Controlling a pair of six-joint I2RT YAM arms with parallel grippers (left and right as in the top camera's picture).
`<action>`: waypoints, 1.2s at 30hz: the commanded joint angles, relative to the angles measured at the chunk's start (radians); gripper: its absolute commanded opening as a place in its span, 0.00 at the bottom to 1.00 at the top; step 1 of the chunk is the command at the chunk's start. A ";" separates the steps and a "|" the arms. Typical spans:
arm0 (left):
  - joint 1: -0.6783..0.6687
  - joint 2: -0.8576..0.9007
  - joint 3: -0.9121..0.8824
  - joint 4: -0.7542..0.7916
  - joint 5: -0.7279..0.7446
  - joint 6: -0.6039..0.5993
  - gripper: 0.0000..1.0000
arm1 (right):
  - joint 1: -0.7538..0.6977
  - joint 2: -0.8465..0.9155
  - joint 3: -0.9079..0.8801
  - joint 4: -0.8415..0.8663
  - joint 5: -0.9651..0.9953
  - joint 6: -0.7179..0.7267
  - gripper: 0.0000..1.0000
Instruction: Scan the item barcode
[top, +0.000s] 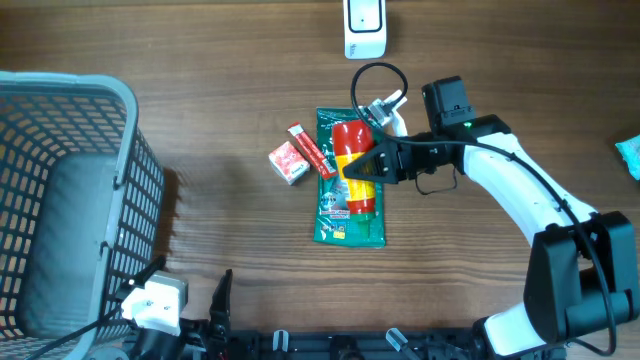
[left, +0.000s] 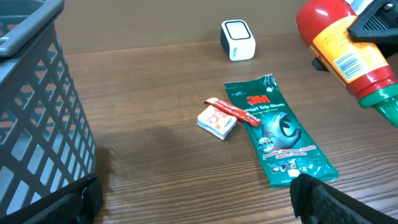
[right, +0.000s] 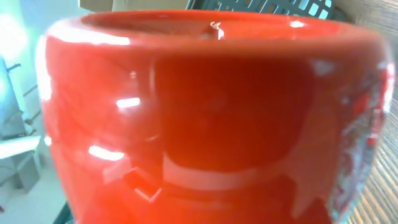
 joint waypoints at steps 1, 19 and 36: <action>0.005 -0.008 0.002 0.003 0.016 0.000 1.00 | 0.004 -0.019 0.024 0.008 -0.064 0.013 0.36; 0.005 -0.008 0.002 0.003 0.016 0.000 1.00 | -0.007 -0.018 0.240 0.143 0.989 0.332 0.39; 0.005 -0.008 0.002 0.003 0.016 0.000 1.00 | -0.005 0.628 0.984 0.216 1.327 0.467 0.36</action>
